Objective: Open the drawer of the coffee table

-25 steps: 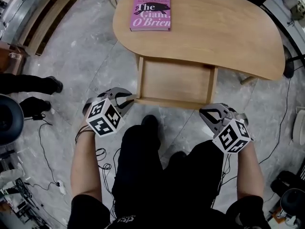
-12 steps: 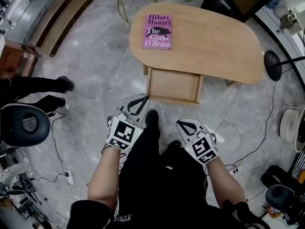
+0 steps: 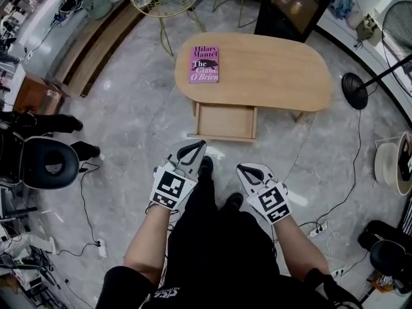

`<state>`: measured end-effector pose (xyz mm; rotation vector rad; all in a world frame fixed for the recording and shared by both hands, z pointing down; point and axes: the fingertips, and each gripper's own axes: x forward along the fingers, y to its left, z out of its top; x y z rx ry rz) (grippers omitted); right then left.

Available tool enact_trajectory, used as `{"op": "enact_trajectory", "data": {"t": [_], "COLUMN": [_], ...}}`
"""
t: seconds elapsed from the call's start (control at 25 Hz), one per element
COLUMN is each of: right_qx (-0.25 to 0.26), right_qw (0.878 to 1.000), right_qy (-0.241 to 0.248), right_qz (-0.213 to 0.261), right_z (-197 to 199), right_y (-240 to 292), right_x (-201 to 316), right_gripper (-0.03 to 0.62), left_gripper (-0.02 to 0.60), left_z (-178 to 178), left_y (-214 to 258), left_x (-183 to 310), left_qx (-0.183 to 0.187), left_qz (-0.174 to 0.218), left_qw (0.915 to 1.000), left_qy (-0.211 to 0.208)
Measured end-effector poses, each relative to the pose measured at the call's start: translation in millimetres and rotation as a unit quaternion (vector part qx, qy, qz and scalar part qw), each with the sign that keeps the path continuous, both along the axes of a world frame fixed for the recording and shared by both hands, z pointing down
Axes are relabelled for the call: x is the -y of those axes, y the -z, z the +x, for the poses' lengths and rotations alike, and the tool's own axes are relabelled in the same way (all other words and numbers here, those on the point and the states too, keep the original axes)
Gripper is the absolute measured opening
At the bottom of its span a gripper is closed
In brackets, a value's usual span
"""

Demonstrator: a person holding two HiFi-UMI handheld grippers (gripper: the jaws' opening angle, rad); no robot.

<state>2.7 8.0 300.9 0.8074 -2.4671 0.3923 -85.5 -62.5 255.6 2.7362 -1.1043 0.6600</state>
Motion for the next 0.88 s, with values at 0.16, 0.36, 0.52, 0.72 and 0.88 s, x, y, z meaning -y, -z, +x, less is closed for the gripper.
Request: {"op": "enact_trajectory", "data": {"t": [0.16,0.36,0.52,0.72,0.88], "right_qx": [0.018,0.048,0.061,0.067,0.055], "right_qw": [1.0,0.998,0.997,0.994,0.99], "right_qy": [0.002,-0.016,-0.04,-0.062,-0.086], "right_qz": [0.013,0.022,0.024,0.057,0.095], "right_z": [18,34,34,12,-15], "right_y": [28,64,83,118,150], "right_x": [-33,-50,-52,-44,-31], "right_gripper": [0.005,0.005,0.005,0.005,0.005], "left_gripper": [0.009,0.009,0.009,0.011,0.011], "left_z": [-2,-17,-26,-52,-93], "left_y": [36,63,87,98,117], "left_x": [-22,-36,-40,-45,-45], "left_qx": [-0.037,-0.041,-0.033,-0.032,-0.078], "left_qz": [0.006,0.013,0.043,0.04,0.04], "left_qw": [0.9982,0.997,0.9972,0.9981,0.9954], "left_qy": [0.047,0.064,0.052,0.035,0.038]}}
